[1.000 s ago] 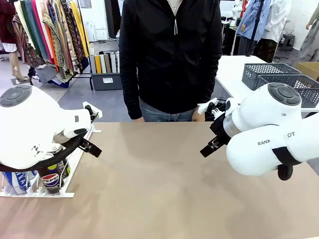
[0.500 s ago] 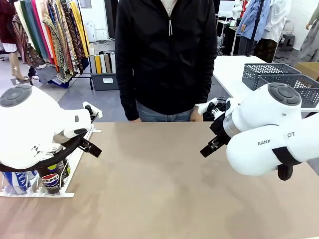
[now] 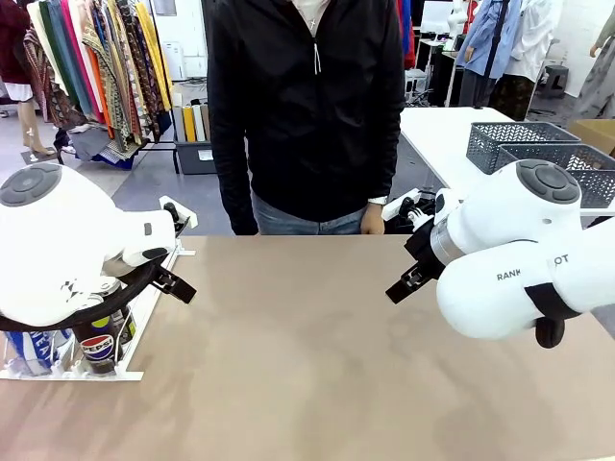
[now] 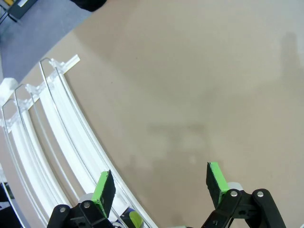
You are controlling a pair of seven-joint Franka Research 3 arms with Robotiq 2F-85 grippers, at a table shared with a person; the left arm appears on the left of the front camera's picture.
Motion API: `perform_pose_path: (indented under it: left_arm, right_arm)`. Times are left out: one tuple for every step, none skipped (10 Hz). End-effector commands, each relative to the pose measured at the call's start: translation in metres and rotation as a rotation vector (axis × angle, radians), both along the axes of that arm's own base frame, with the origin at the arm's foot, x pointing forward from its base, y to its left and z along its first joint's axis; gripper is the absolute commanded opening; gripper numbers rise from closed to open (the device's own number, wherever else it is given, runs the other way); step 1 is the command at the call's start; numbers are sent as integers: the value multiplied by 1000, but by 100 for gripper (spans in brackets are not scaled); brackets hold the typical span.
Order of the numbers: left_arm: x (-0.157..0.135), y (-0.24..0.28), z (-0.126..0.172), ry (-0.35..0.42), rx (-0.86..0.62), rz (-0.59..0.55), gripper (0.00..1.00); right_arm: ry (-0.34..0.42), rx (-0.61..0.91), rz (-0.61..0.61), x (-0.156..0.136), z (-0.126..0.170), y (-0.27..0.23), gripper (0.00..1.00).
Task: Retrieve and store the cans from the dispenser.
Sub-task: Pick up one can from the Automatic Can Dispenser and place it in the middle of the table.
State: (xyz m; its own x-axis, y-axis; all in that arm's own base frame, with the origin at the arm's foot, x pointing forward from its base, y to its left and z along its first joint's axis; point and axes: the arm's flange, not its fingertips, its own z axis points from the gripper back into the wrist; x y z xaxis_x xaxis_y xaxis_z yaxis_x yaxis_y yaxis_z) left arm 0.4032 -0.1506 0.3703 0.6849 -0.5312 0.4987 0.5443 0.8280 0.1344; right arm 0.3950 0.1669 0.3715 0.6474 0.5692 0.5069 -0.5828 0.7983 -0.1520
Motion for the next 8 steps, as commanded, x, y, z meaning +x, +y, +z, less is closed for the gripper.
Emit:
perform_pose_path:
  left_arm:
    - [0,0,0,-1,0,-1,100]
    - [0,0,0,-1,0,-1,100]
    - [0,0,0,0,0,0,100]
    - [-6,0,5,142,-107,-106,100]
    - [-10,-6,19,324,-298,-121,100]
    - [-16,-8,36,492,-415,-61,100]
    - [-21,2,49,583,-551,-105,100]
    - [-31,24,64,635,-675,-142,100]
  right_arm:
    - [0,0,0,0,0,0,100]
    - [0,0,0,0,0,0,100]
    - [81,27,-32,-1,2,-4,100]
    - [280,56,-39,0,3,-9,100]
    - [449,252,24,1,14,-15,100]
    - [654,465,-35,3,29,-23,100]
    - [812,647,-37,3,45,-41,100]
    - [857,815,-3,-8,61,-71,100]
